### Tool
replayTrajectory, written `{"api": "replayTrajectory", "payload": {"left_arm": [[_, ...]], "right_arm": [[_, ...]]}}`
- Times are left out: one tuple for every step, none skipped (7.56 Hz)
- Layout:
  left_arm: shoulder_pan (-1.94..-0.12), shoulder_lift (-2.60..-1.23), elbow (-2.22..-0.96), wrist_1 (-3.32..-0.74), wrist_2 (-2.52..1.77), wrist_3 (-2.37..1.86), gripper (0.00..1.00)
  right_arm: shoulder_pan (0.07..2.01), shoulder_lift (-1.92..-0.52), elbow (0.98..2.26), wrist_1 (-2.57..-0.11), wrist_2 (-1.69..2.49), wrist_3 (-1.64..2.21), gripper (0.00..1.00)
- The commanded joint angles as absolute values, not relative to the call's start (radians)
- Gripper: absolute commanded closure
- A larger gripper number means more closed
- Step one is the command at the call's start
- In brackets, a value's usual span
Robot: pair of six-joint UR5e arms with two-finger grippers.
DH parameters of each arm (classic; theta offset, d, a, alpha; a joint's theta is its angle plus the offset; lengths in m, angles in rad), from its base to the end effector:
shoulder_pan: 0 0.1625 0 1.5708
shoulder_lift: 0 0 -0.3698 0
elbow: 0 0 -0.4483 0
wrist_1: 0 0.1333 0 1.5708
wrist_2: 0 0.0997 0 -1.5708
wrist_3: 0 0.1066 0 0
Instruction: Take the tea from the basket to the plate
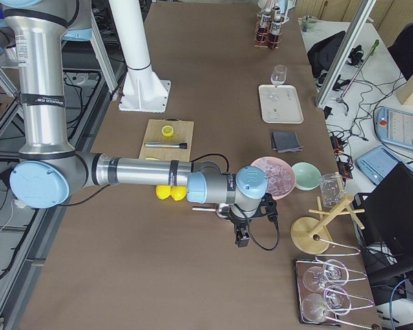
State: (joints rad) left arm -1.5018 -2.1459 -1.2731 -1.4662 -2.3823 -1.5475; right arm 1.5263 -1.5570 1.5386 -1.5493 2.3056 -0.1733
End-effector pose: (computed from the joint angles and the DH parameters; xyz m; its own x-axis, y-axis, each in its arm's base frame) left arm -0.0046 -0.7452 0.4052 0.0837 -0.9785 -0.1885 0.6764 0.1947 -0.7103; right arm 0.0372 -0.5555 0.6193 0.7224 -0.2068 0.6599 0.1716 0.9780 0.1187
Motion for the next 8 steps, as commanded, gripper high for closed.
{"api": "replayTrajectory", "payload": {"left_arm": [[-1.49,-2.145,-1.273,-1.468,-2.382,-1.551,0.37],[-1.489,-2.145,-1.273,-1.468,-2.382,-1.557,0.7],[-1.491,-2.145,-1.275,-1.47,-2.382,-1.555,1.0],[-1.494,-2.145,-1.276,-1.468,-2.384,-1.551,1.0],[-1.5,-2.146,-1.282,-1.46,-2.385,-1.549,1.0],[-1.518,-2.148,-1.295,-1.45,-2.388,-1.551,1.0],[-1.541,-2.149,-1.349,-1.372,-2.388,-1.552,1.0],[-1.548,-2.142,-1.488,-1.213,-2.387,-1.551,1.0]], "right_arm": [[1.526,-1.559,1.54,-1.548,2.306,-0.173,0.0],[1.526,-1.559,1.54,-1.549,2.306,-0.173,0.0],[1.526,-1.559,1.54,-1.549,2.307,-0.173,0.0],[1.526,-1.559,1.54,-1.549,2.307,-0.173,0.0],[1.526,-1.559,1.54,-1.549,2.307,-0.173,0.0],[1.526,-1.559,1.542,-1.549,2.307,-0.173,0.0],[1.526,-1.559,1.542,-1.549,2.307,-0.173,0.0],[1.526,-1.559,1.542,-1.548,2.306,-0.173,0.0]]}}
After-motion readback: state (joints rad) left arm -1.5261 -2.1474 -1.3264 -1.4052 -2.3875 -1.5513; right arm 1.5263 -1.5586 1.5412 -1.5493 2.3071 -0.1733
